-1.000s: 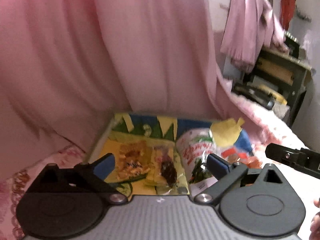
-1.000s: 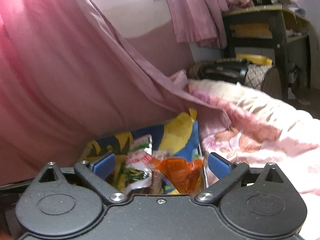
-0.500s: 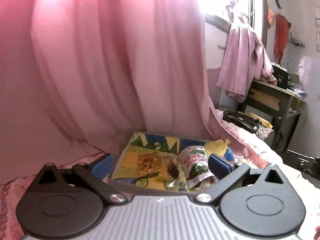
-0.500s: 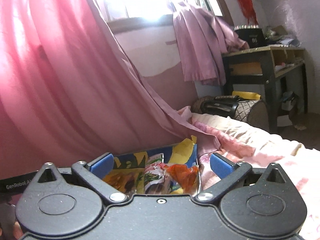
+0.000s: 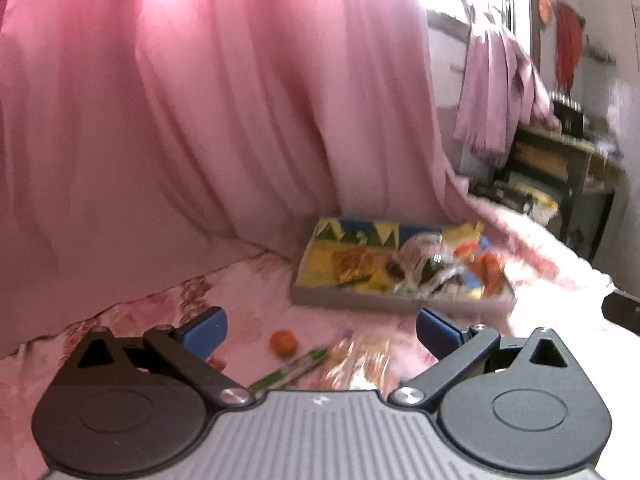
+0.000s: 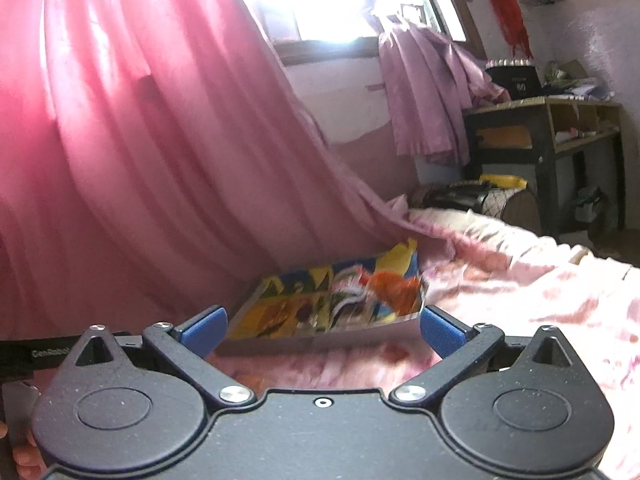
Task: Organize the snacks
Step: 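Lift both tools away from the tray back over the bedspread, then move the left tool to the clear cereal bag while the right tool approaches the blue stick pack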
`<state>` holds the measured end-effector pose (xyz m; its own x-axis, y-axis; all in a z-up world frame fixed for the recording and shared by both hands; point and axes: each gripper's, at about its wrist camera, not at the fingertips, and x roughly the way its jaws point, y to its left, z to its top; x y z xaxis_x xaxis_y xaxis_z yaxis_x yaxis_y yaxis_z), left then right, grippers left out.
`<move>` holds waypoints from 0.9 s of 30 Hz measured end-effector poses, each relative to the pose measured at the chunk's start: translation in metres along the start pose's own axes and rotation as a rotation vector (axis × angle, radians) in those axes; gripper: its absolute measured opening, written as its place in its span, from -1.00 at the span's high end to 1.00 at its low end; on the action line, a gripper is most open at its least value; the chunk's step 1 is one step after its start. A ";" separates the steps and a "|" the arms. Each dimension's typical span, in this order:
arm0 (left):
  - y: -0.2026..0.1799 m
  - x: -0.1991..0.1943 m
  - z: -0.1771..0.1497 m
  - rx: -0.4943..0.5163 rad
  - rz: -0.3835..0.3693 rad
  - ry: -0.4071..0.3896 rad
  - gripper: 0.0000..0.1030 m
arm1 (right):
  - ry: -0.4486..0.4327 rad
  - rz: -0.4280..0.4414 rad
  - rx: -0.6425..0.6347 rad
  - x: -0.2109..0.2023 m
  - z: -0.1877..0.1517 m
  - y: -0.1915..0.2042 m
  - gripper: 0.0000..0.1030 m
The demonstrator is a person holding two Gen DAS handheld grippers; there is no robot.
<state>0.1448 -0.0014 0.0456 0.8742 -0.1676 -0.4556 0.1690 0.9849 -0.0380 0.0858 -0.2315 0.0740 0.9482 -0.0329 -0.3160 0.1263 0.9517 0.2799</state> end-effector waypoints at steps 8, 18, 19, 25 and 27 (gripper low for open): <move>0.001 -0.006 -0.029 0.085 0.018 0.102 -0.99 | 0.133 0.000 0.006 -0.003 -0.028 0.014 -0.99; -0.003 0.009 -0.045 0.137 0.069 0.249 -0.99 | 0.317 -0.029 -0.002 0.023 -0.054 0.023 -0.99; -0.003 0.012 -0.046 0.139 0.073 0.261 -0.99 | 0.332 -0.033 -0.001 0.027 -0.056 0.023 -0.99; -0.004 0.021 -0.049 0.155 0.078 0.311 -0.99 | 0.406 -0.033 -0.002 0.042 -0.068 0.025 -0.99; -0.005 0.025 -0.050 0.160 0.075 0.329 -0.99 | 0.424 -0.033 -0.013 0.046 -0.072 0.028 -0.99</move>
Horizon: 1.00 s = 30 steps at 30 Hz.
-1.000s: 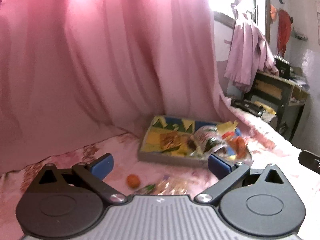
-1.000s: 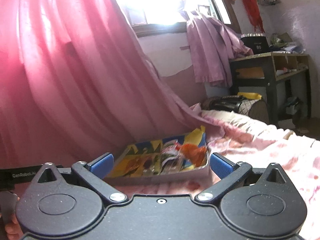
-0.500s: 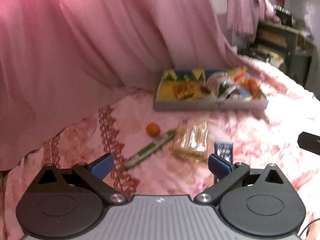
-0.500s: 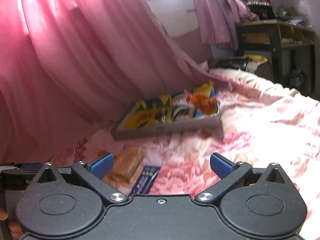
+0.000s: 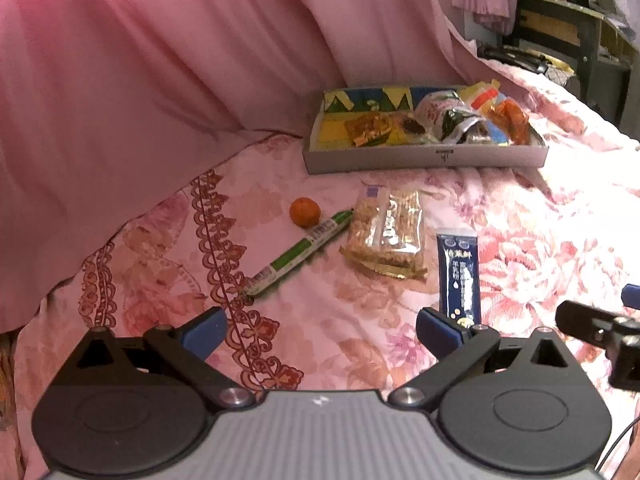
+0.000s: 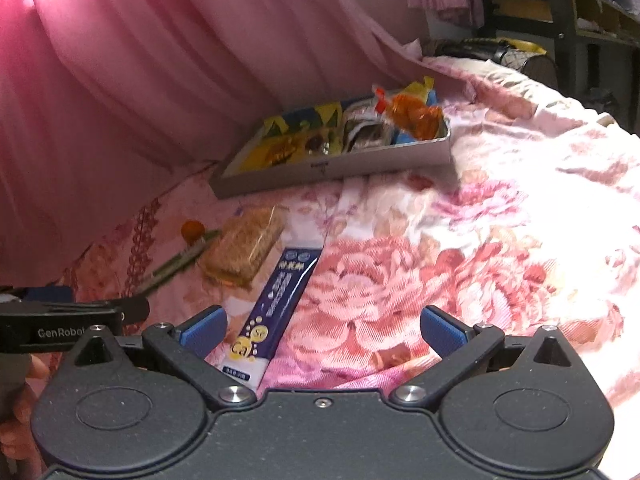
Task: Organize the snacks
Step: 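Move the left tool to the clear cereal bag while the right tool approaches the blue stick pack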
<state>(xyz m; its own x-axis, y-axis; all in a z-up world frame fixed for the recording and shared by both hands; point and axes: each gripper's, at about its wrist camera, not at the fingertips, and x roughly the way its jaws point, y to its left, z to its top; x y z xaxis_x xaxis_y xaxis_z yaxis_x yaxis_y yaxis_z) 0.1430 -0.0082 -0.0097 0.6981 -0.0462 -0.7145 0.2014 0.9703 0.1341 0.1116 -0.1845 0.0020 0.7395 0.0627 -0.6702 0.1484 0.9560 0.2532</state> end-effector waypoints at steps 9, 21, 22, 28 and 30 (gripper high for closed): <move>-0.002 0.018 0.000 0.009 -0.011 0.081 -0.99 | 0.062 -0.009 -0.058 0.026 -0.008 0.016 -0.99; 0.013 0.054 0.008 -0.040 -0.003 0.169 -0.99 | 0.071 -0.023 -0.216 0.058 -0.014 0.041 -0.99; 0.014 0.058 0.010 -0.040 -0.001 0.171 -0.99 | 0.073 -0.028 -0.227 0.061 -0.014 0.043 -0.99; 0.012 0.074 0.020 0.003 0.019 0.147 -0.99 | 0.076 -0.044 -0.255 0.080 -0.015 0.050 -0.98; 0.012 0.079 0.024 0.012 0.013 0.132 -0.99 | 0.069 -0.041 -0.267 0.086 -0.015 0.054 -0.95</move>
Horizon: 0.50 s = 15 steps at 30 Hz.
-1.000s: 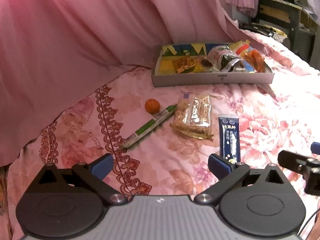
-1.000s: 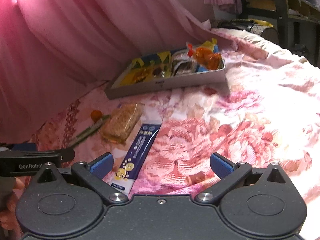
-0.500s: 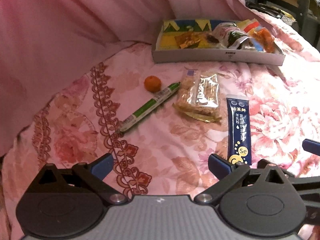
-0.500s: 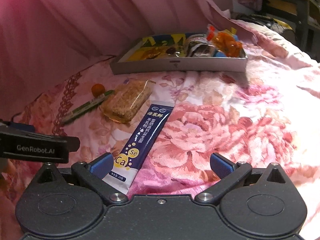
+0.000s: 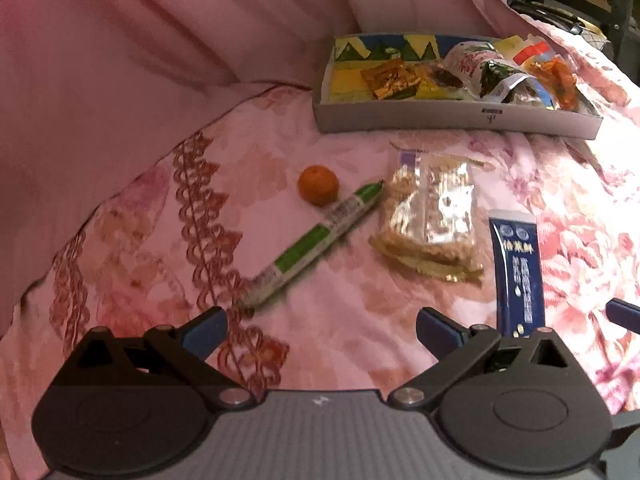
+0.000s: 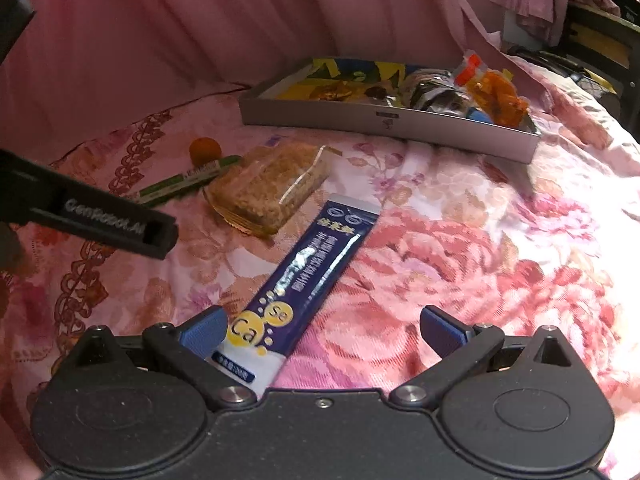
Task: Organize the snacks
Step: 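Move the left tool to the clear cereal bag while the right tool approaches the blue stick pack, then grasp the clear cereal bag with the left tool while the right tool grasps the blue stick pack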
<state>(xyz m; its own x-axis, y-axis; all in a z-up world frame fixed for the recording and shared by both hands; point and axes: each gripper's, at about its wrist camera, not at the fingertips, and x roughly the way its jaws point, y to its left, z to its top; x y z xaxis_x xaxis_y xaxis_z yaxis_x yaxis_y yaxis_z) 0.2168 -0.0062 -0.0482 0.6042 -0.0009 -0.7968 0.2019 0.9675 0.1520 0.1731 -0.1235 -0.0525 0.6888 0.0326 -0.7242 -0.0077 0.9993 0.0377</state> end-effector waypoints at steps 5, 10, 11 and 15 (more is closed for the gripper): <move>0.004 0.008 0.011 -0.028 -0.073 -0.034 -0.99 | -0.007 -0.014 -0.036 0.016 0.003 0.010 -0.78; 0.005 0.012 0.023 -0.046 -0.196 -0.094 -0.99 | -0.018 -0.033 -0.039 0.025 0.004 0.012 -0.65; 0.002 0.013 0.025 -0.036 -0.219 -0.105 -0.99 | -0.021 -0.040 -0.037 0.026 0.005 0.012 -0.59; -0.015 0.021 0.035 0.057 -0.267 -0.141 -0.94 | -0.022 -0.062 -0.024 0.025 0.004 0.009 -0.38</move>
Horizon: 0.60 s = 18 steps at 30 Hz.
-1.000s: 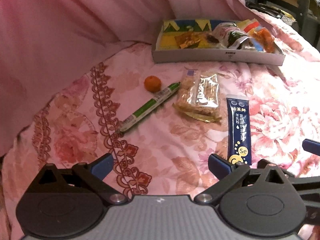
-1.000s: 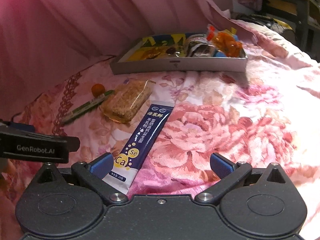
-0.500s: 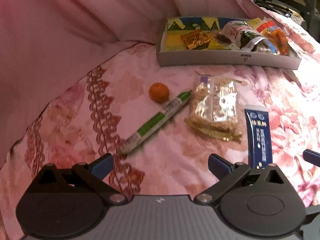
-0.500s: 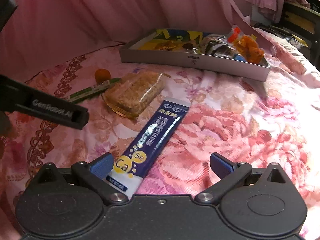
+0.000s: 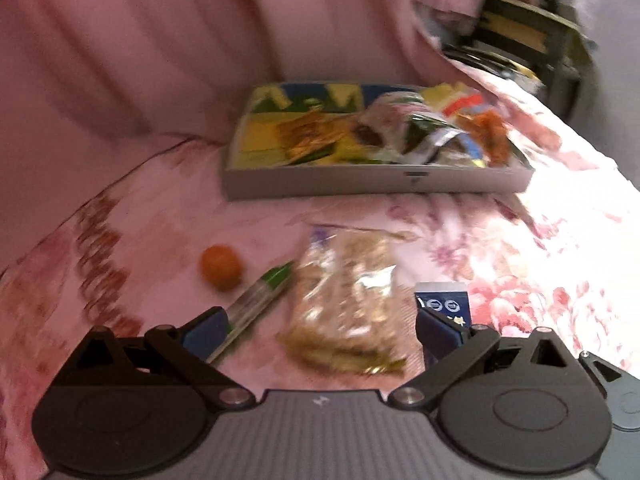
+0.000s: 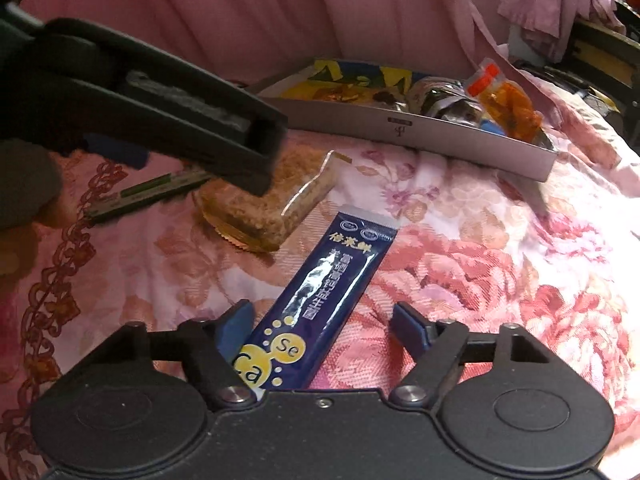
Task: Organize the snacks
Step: 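Grasp the clear cereal bag with the left tool while the right tool grasps the blue stick pack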
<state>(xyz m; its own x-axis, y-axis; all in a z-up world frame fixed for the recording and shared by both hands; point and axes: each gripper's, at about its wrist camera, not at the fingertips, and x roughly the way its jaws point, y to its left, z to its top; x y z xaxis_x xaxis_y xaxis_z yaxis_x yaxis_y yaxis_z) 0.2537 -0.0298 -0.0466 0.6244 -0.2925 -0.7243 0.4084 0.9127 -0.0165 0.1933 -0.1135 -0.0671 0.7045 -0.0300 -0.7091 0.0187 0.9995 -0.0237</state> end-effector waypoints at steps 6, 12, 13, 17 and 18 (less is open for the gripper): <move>-0.013 0.030 0.006 0.082 -0.031 0.029 -0.79 | 0.000 -0.043 0.026 -0.001 0.000 -0.008 -0.06; -0.011 0.047 0.008 0.074 -0.055 0.049 -0.60 | 0.001 -0.083 0.051 0.000 0.002 -0.016 0.08; -0.010 0.048 0.008 0.073 -0.055 0.048 -0.57 | 0.000 -0.093 0.055 0.001 0.002 -0.018 0.09; -0.011 0.050 0.008 0.089 -0.048 0.046 -0.50 | 0.009 -0.085 0.096 0.003 0.003 -0.027 0.05; -0.012 0.049 0.008 0.094 -0.044 0.045 -0.49 | 0.010 -0.086 0.100 0.004 0.004 -0.029 0.00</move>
<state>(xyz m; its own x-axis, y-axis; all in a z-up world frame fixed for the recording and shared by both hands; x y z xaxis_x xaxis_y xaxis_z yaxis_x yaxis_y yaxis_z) 0.2850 -0.0574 -0.0766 0.5749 -0.3170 -0.7543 0.4969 0.8677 0.0141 0.1984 -0.1423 -0.0669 0.6903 -0.1151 -0.7143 0.1500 0.9886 -0.0143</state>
